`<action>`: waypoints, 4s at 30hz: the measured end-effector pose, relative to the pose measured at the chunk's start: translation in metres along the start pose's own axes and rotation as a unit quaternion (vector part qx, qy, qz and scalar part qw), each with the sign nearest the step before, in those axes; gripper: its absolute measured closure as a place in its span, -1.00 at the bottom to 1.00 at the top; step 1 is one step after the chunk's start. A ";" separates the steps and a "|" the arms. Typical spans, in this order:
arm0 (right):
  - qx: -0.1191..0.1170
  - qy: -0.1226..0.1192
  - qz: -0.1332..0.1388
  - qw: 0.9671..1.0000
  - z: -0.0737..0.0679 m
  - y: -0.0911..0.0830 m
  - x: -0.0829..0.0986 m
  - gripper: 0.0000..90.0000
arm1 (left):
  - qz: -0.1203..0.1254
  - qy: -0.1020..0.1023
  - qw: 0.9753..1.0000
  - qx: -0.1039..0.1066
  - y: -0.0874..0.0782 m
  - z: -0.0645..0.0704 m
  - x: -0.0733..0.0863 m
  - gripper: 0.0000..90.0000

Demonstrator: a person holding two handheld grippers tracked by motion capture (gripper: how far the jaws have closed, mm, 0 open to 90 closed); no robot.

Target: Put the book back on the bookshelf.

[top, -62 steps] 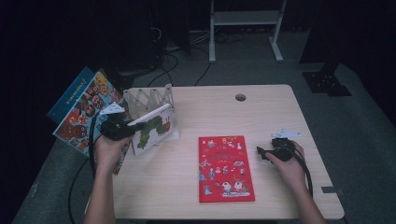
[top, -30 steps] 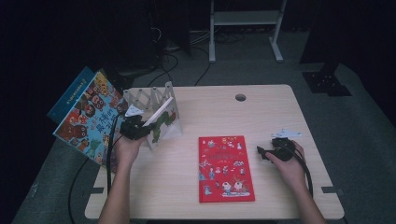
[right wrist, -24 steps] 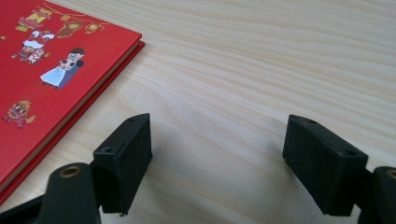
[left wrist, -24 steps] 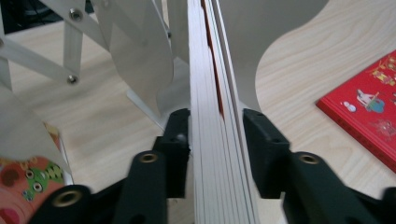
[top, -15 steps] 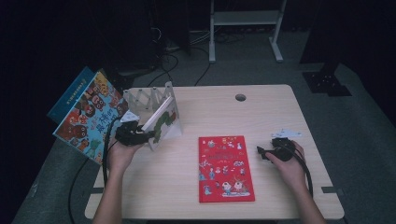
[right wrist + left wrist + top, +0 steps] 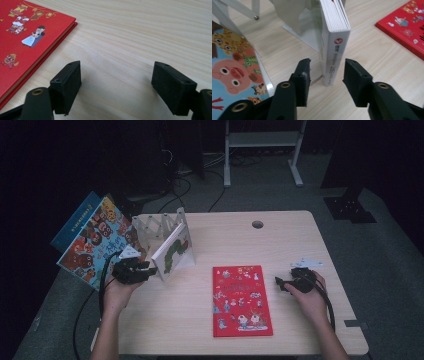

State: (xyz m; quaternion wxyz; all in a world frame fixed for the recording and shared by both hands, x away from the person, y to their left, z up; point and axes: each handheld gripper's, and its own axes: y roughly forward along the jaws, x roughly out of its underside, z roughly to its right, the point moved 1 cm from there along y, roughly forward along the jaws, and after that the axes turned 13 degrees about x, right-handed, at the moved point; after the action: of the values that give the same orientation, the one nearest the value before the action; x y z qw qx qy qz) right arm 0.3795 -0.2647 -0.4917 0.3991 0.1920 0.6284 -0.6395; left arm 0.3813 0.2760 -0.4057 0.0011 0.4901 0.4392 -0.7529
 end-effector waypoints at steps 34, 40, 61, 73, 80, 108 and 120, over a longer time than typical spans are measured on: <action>0.000 0.000 0.000 1.000 0.000 0.000 0.000 -0.49 | -0.047 0.025 0.997 0.055 0.056 0.015 -0.011 0.72; 0.000 0.000 0.000 1.000 0.000 0.000 0.000 -0.49 | -0.049 0.033 0.997 0.059 0.065 0.020 -0.016 0.68; 0.000 0.000 0.000 1.000 0.000 0.000 0.000 -0.49 | -0.024 0.033 0.997 0.070 0.093 0.026 -0.038 0.64; 0.000 0.000 0.000 1.000 0.000 0.000 0.000 -0.49 | -0.032 0.037 0.996 0.072 0.090 0.030 -0.036 0.54; 0.000 0.000 0.000 1.000 0.000 0.000 0.000 -0.49 | -0.036 0.052 0.995 0.072 0.080 0.038 -0.026 0.33; -0.125 -0.017 -0.013 0.992 -0.053 -0.013 -0.023 0.25 | -0.084 0.103 0.980 0.149 0.100 0.095 0.005 -0.84; -0.124 -0.022 -0.021 0.992 -0.071 0.005 -0.037 0.21 | -0.113 0.138 0.969 0.170 0.124 0.123 0.005 -0.84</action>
State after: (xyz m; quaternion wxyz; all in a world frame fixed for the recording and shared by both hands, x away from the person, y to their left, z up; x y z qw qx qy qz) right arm 0.3876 -0.1866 -0.4774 0.4205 0.1137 0.6973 -0.5692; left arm 0.3414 0.1200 -0.4748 -0.2278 0.5292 0.3536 -0.7369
